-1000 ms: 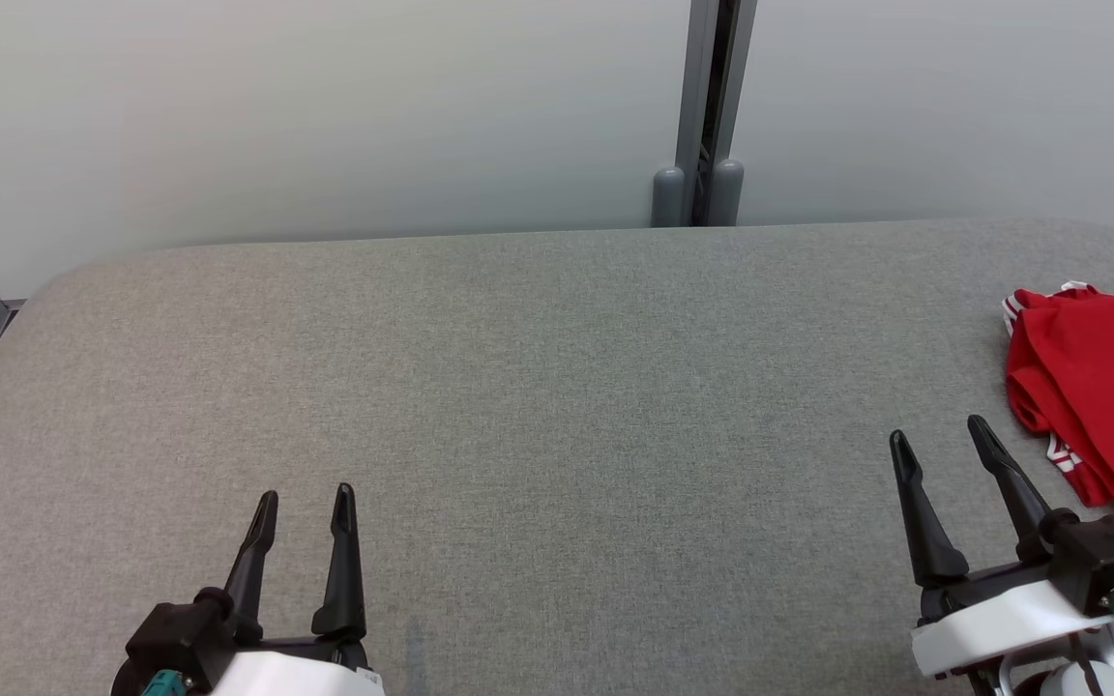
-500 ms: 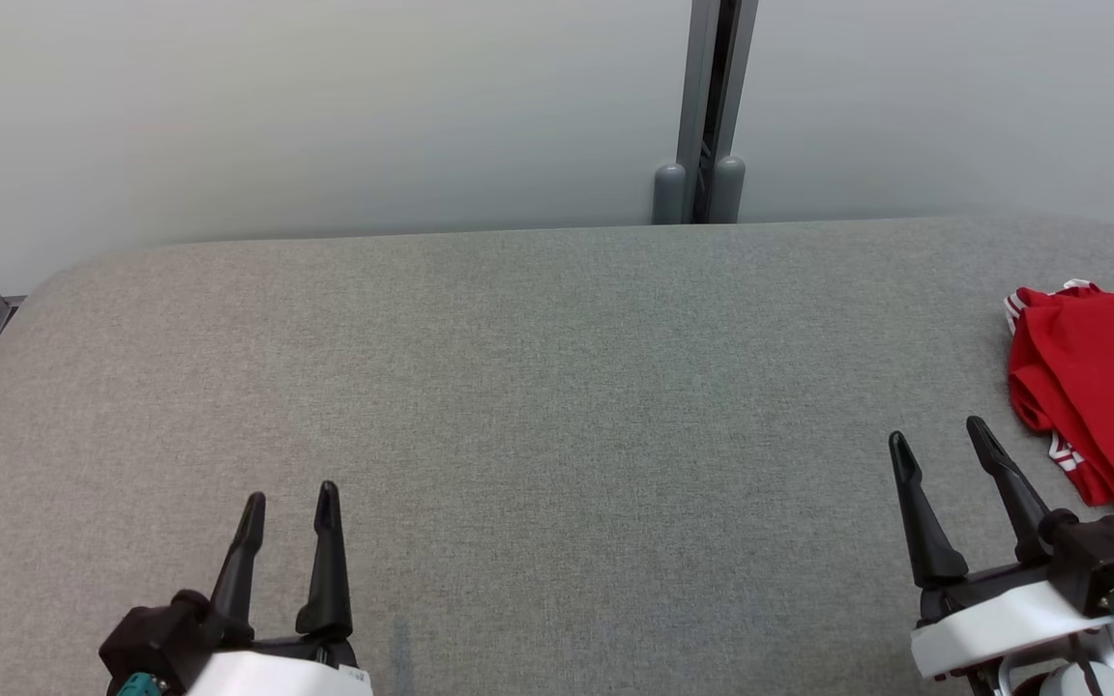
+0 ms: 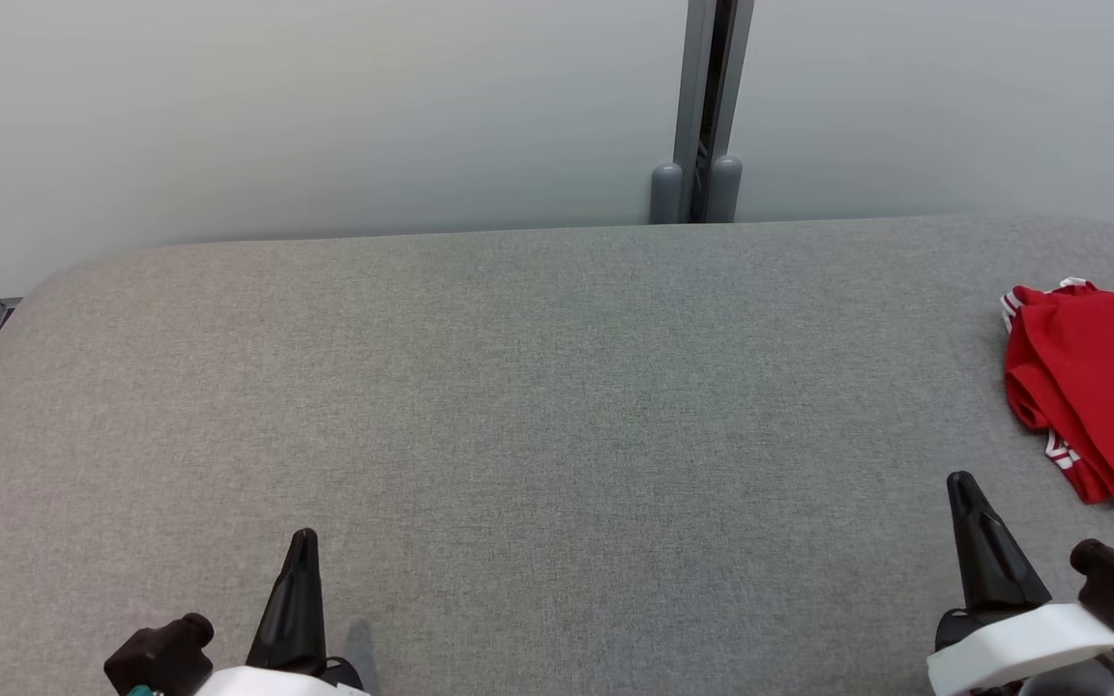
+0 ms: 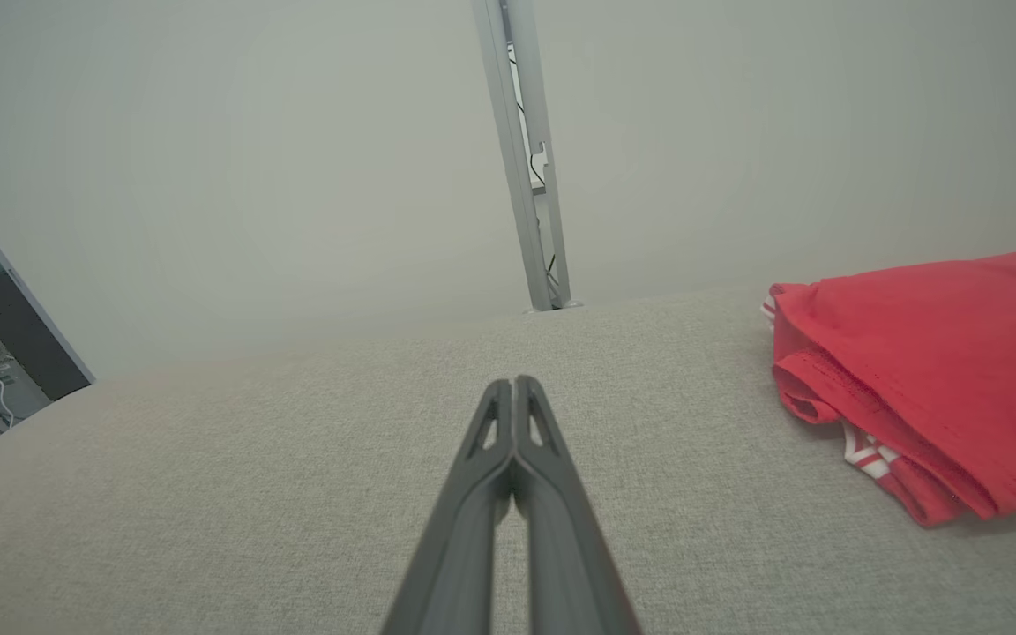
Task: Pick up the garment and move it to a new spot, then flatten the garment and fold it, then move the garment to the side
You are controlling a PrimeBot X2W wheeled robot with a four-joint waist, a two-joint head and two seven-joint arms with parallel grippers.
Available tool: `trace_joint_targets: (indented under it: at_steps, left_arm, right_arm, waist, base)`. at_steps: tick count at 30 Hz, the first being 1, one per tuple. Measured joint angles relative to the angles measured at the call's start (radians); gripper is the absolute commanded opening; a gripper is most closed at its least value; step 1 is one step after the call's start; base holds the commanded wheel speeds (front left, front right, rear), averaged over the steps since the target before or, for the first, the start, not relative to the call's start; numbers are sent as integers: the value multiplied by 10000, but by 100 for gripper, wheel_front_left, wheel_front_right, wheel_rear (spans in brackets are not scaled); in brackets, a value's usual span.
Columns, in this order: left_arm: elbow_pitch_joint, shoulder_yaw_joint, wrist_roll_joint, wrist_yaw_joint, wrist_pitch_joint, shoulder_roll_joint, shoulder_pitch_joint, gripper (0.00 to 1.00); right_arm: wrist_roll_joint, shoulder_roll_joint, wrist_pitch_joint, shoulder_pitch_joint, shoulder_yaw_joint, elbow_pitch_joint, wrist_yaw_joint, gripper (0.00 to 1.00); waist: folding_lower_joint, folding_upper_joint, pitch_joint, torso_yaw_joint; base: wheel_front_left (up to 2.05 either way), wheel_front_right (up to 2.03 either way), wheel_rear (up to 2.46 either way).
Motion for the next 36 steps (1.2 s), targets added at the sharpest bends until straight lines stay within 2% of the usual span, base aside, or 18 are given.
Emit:
trace_joint_targets:
  at_steps: [9, 36]
  left_arm:
    - [293, -52, -1352, -209, 299, 4, -403, 0]
    - [796, -128, -4587, -619, 976, 17, -1285, 0]
  right_arm:
    - [1626, 56, 491, 73, -481, -157, 0, 0]
    - [5499, 192, 1674, 170, -1636, -460, -2, 0]
  waist:
    - [0, 0, 2, -44]
    - [0, 0, 9, -171]
  base:
    - [0, 0, 0]
    - [0, 0, 0]
